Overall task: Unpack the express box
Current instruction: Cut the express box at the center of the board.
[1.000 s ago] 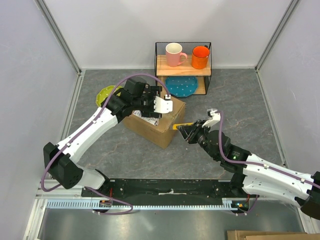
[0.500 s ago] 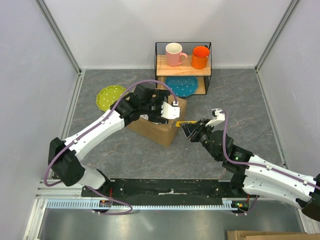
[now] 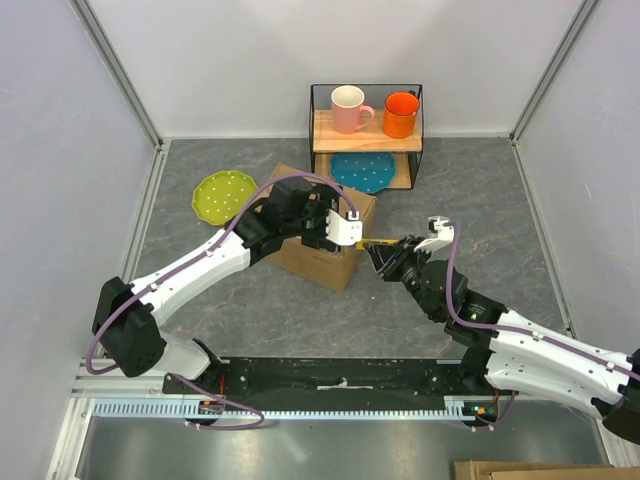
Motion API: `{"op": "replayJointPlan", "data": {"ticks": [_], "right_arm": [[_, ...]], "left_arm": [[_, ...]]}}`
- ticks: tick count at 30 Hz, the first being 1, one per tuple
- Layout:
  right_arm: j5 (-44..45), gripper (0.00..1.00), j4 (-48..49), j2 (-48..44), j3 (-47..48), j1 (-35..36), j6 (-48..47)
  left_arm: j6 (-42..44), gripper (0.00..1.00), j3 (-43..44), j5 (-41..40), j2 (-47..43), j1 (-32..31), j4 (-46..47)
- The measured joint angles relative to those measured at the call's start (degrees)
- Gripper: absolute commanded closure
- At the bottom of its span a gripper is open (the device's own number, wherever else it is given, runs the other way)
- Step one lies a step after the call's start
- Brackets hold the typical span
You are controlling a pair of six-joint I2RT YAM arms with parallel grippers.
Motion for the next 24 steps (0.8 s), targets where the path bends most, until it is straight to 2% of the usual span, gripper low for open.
{"op": "replayJointPlan", "data": {"ticks": [5, 11, 14, 18, 21, 24], "right_arm": [[0.48, 1.00, 3.19, 3.45, -0.85, -0.15, 0.96], [1.64, 1.00, 8.87, 7.72, -0.87, -0.74, 3.37], [1.92, 1.00, 9.90, 8.26, -0.87, -1.11, 5.16], [1.81, 1.00, 9.51, 7.50, -1.31, -1.38, 6.21], [1.53, 1.00, 6.38, 5.68, -1.18, -1.46, 6.36], [1.42, 1.00, 1.07, 1.42, -1.18, -1.49, 6.93]], "left_arm": [[0.02, 0.01, -4.11, -0.50, -1.84, -0.24, 4.90], [0.04, 0.02, -4.96, -2.58, -2.23, -0.35, 6.25], [0.04, 0.10, -5.01, -2.54, -2.36, -0.35, 6.14], [-0.04, 0.28, -5.01, -2.08, -2.38, -0.46, 5.18], [-0.07, 0.33, -4.66, -1.64, -2.38, -0.66, 3.56], [-0.09, 0.33, -4.24, -1.27, -2.38, -0.74, 1.99]]}}
